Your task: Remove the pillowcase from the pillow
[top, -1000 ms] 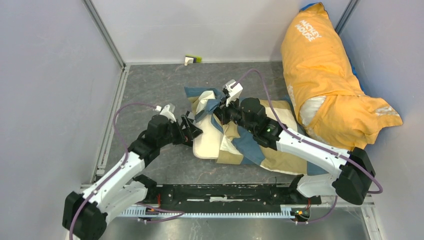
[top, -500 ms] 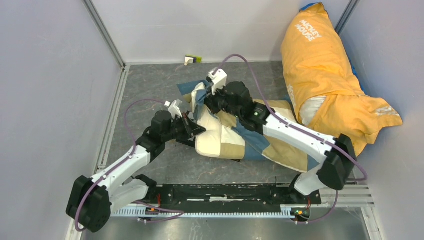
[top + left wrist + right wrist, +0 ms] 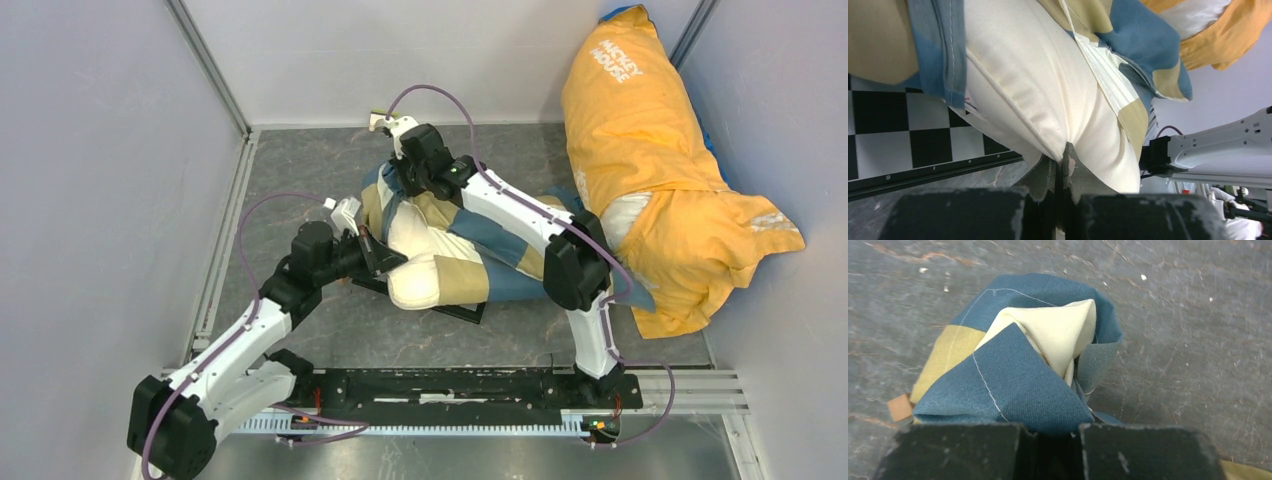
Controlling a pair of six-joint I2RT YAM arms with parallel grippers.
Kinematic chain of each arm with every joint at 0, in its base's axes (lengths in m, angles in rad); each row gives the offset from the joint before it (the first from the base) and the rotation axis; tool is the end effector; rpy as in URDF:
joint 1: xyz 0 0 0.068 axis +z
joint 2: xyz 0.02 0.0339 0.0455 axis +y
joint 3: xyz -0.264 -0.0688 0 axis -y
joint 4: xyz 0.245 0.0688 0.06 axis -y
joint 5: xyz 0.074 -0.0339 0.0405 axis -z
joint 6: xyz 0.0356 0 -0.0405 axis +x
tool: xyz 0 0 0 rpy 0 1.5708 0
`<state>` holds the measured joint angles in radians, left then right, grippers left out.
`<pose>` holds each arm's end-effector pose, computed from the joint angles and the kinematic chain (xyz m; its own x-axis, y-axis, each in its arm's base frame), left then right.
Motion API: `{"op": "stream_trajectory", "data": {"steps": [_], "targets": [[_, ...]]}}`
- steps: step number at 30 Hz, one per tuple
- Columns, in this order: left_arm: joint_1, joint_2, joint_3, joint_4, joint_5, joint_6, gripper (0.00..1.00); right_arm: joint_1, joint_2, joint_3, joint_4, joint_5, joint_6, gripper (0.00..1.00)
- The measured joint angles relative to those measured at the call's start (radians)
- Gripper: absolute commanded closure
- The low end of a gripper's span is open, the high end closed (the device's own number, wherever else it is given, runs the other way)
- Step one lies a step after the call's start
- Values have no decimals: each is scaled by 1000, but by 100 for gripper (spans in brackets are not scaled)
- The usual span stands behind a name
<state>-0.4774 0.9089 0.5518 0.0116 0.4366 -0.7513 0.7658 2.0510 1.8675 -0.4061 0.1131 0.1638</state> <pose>0.1780 -0.1091 0.2563 -0.7453 -0.3109 -0.5899 0.3572 0.5608 -0.7469 0.3522 0.3331 0.3011 -0.4967 -0.2528 -0.8303 -0.5474 0.8336 0.0736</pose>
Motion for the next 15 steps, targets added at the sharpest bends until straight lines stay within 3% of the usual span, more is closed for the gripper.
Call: {"op": "stream_trajectory", "data": {"steps": [8, 15], "targets": [[0, -98, 18, -117, -26, 64, 98, -69, 40, 13, -60, 103, 53, 100], [0, -139, 70, -222, -51, 90, 98, -120, -17, -118, -40, 159, 79, 100]]}}
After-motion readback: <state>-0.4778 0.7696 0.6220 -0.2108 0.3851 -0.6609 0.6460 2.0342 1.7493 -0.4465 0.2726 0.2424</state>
